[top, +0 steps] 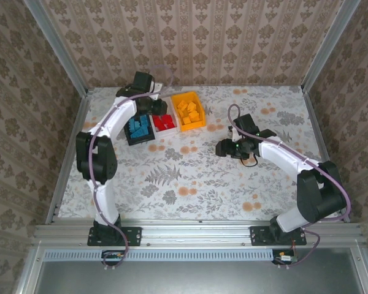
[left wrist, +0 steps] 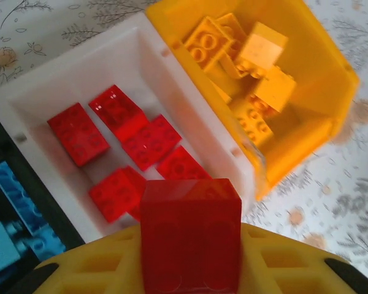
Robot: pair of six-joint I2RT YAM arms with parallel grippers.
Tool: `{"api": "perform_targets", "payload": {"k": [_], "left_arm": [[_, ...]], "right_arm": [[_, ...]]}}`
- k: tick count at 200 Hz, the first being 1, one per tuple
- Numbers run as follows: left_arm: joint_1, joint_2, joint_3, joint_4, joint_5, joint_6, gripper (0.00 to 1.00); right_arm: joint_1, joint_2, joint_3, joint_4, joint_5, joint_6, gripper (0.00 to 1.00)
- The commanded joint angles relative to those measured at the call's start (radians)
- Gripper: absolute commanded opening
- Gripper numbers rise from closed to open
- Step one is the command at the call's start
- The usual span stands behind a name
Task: Sort the legos into containers by color
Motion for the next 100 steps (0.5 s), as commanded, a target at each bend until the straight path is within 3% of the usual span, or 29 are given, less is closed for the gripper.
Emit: {"api": "perform_targets", "payload": {"k": [1, 17, 34, 53, 77, 100], "left_arm": [[0.027, 0.114, 0.097, -0.068, 0.02, -0.006, 0.36], [0.037, 0.175, 0.169, -0.096, 0.019, 0.003, 0.37], [0.043, 0.225, 0.233, -0.136, 0.017, 0.018, 0.49], [0.05, 0.246, 0.268, -0.151, 0.026, 0.02, 0.53], [0.056, 0.225, 0.282, -0.158, 0.055, 0.008, 0.62], [0.056, 0.129, 0.212, -0.125, 0.081, -0.014, 0.67]], "right_arm": [[-0.037, -0.073, -0.041, 0.055, 0.086, -0.04, 0.7], [-0.078, -0.145, -0.068, 0.087, 0.139, -0.074, 0.76], [-0.137, -0.231, -0.102, 0.134, 0.191, -0.104, 0.83], [-0.199, -0.336, -0.16, 0.214, 0.245, -0.139, 0.87], [-0.264, -0.43, -0.223, 0.308, 0.296, -0.21, 0.98], [-0.323, -0.431, -0.286, 0.458, 0.29, -0.307, 0.99]]}}
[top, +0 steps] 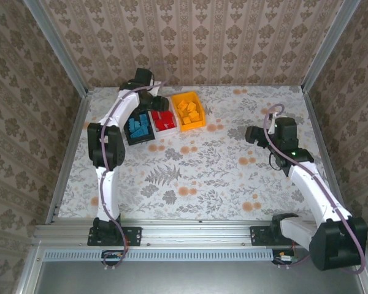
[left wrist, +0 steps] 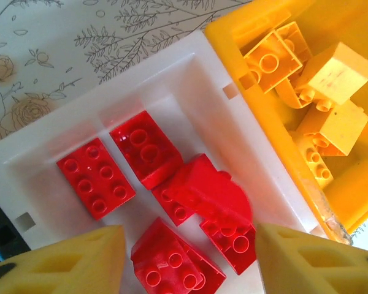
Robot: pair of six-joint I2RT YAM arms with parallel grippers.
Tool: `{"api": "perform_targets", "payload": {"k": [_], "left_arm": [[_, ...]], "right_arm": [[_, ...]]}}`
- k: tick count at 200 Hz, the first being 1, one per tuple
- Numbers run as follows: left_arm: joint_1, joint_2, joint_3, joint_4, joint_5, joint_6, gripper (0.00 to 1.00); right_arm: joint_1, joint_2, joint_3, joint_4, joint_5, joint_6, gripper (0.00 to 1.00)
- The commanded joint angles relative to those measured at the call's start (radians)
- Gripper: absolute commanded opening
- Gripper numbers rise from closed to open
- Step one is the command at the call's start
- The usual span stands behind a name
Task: Sort the legos into containers by color
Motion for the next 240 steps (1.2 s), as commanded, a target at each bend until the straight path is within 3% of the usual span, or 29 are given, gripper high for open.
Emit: {"api": "perform_targets", "payload": {"k": [1, 24, 53, 83, 116, 134, 151, 172, 200, 240], "left_arm": [[0.01, -0.1, -0.052, -0.018, 0.045, -0.018, 0.67], [0.015, -0.28, -0.229, 0.076, 0.051, -0.046, 0.73], [0.072, -0.517, -0.499, 0.217, 0.079, -0.128, 0.99], [0.203, -0.73, -0.752, 0.346, 0.118, -0.234, 1.0], [0.321, -0.931, -0.998, 0.412, -0.078, -0.2, 1.0], [0.332, -1.041, -1.183, 0.57, -0.213, -0.101, 1.0], [0.33, -1.126, -1.366, 0.776, -0.266, 0.001, 1.0], [0.338, -1.133, -1.487, 0.952, -0.267, 0.036, 1.0], [0.339, -1.033, -1.49, 1.001, -0.233, 0.07, 1.0], [0.332, -0.904, -1.544, 1.214, -0.189, 0.121, 1.0]], "right_arm": [[-0.049, 0.005, -0.065, 0.181, 0.049, -0.128, 0.99], [-0.129, 0.089, -0.094, 0.303, -0.029, -0.154, 0.99], [-0.171, 0.198, -0.143, 0.47, -0.117, -0.169, 0.99], [-0.173, 0.303, -0.173, 0.584, -0.155, -0.174, 0.98], [-0.158, 0.383, -0.213, 0.715, -0.176, -0.171, 0.97], [-0.146, 0.405, -0.204, 0.716, -0.173, -0.181, 0.96], [-0.139, 0.416, -0.199, 0.725, -0.172, -0.184, 0.96], [-0.136, 0.417, -0.196, 0.72, -0.173, -0.185, 0.96], [-0.132, 0.415, -0.193, 0.709, -0.175, -0.188, 0.96], [-0.13, 0.421, -0.183, 0.695, -0.173, -0.191, 0.96]]}}
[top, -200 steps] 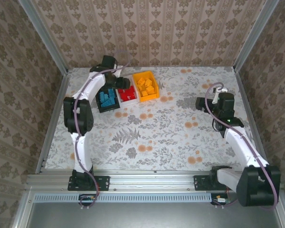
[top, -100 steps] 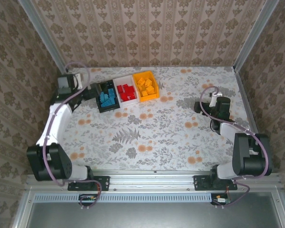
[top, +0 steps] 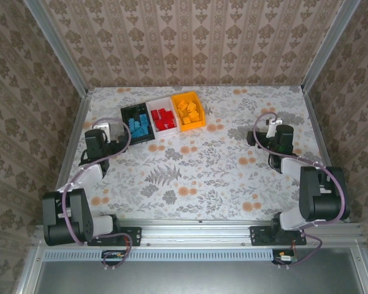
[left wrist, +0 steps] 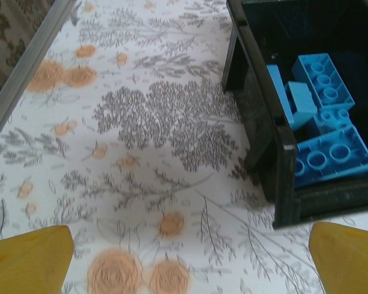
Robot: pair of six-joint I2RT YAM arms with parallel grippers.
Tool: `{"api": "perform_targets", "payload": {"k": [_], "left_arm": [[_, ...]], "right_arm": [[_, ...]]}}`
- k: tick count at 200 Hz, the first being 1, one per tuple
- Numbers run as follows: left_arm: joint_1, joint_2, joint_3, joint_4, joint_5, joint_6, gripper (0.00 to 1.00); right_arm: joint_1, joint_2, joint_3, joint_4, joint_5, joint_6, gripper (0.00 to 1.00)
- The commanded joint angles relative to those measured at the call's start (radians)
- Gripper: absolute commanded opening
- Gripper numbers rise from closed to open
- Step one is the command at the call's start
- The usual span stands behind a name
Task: Sort the legos into containers by color
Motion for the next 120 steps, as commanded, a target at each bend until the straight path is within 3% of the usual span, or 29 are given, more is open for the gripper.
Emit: {"api": "perform_targets", "payload": {"k": [1, 39, 90, 120], "left_arm": [[-0.001, 0.051, -0.04, 0.199, 0.032, 0.073, 1.0], [-0.016, 0.105, -0.15, 0.475, 0.038, 0.074, 1.0], [-0.059, 0.253, -0.281, 0.864, -0.054, 0.097, 1.0], [-0.067, 0.247, -0.26, 0.815, -0.085, 0.094, 1.0]], "right_arm": [[0.007, 0.008, 0.016, 0.02, -0.023, -0.012, 0.96], [0.01, 0.004, 0.014, 0.017, -0.017, -0.014, 0.96], [0.014, -0.011, -0.002, 0.043, -0.013, -0.019, 0.95], [0.015, -0.028, -0.026, 0.086, -0.007, -0.021, 0.96]]}}
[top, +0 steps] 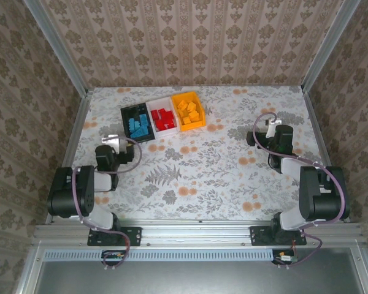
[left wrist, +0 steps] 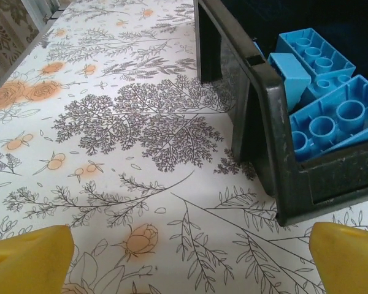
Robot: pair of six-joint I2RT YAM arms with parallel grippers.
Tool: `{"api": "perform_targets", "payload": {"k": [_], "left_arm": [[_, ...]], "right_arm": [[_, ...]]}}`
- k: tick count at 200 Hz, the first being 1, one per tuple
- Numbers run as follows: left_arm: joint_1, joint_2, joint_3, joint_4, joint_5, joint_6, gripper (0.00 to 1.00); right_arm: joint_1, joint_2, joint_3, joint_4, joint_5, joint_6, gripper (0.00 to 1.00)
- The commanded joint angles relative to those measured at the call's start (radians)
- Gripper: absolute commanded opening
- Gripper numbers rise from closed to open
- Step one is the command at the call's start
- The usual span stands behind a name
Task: Sort the legos into containers by color
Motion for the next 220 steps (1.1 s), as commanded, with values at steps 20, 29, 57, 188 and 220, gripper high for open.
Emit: {"api": "perform_targets", "payload": {"k": [20, 29, 57, 188, 220], "left_arm": [[-0.003, -0.004, 0.032, 0.079, -0.067, 0.008, 1.0], [-0.001, -0.007, 0.042, 0.052, -0.084, -0.006, 1.0], [-0.002, -0.007, 0.067, 0.007, -0.105, -0.013, 1.0], [-0.028, -0.003, 0.085, -0.018, -0.138, 0.01, 1.0], [-0.028, -0.003, 0.084, -0.017, -0.138, 0.01, 1.0]], "right_arm": [[0.009, -0.037, -0.039, 0.089, -0.006, -0.019, 0.95], [0.011, -0.045, -0.057, 0.111, -0.001, -0.021, 0.95], [0.023, -0.066, -0.131, 0.224, 0.021, -0.028, 0.95], [0.078, 0.052, -0.155, 0.356, 0.154, -0.047, 1.0], [0.083, 0.051, -0.155, 0.353, 0.164, -0.05, 1.0]]}}
